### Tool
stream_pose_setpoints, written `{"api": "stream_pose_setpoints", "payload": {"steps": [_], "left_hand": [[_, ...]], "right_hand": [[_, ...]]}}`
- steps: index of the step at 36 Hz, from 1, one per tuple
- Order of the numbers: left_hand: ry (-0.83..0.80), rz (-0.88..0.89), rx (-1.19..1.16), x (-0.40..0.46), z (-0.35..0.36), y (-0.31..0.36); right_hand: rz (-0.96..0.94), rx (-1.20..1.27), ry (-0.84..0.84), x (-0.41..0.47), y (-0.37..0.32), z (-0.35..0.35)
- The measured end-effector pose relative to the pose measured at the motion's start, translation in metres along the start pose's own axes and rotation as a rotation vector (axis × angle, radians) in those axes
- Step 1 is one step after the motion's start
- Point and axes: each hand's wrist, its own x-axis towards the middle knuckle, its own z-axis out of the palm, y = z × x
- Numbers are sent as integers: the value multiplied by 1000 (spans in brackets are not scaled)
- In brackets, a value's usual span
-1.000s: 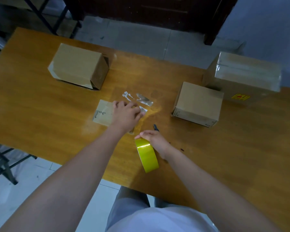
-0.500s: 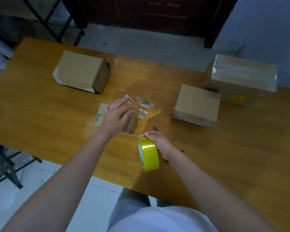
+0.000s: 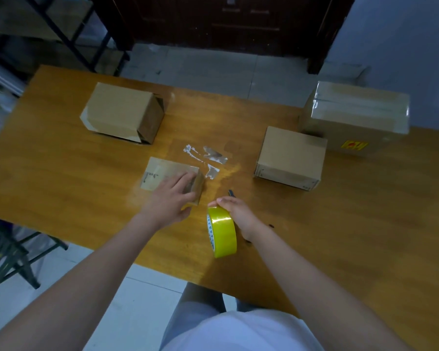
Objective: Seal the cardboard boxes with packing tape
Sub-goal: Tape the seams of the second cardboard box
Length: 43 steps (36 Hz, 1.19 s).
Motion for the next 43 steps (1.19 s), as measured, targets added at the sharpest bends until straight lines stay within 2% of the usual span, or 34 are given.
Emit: {"api": "stream_pose_setpoints", "payload": {"steps": [10,20,23,33,38,43], "left_hand": [[122,-49,-36,1,11,3],[202,-201,-111,8,12,19],[278,-232,-146,9,16,24],[377,-607,-469,27,21,48],[357,-529,-540,19,21,35],[243,-377,-517,8,15,23]], "right_hand": [[-9,25,-10,-2,6,-3],[-9,45,-20,-2,9,-5],[-4,60,-19,-2,9,-4],[-3,102,21,-3,11,-2],[2,112,22,-6,13,-1],[3,98,29,-7,12,1]]}}
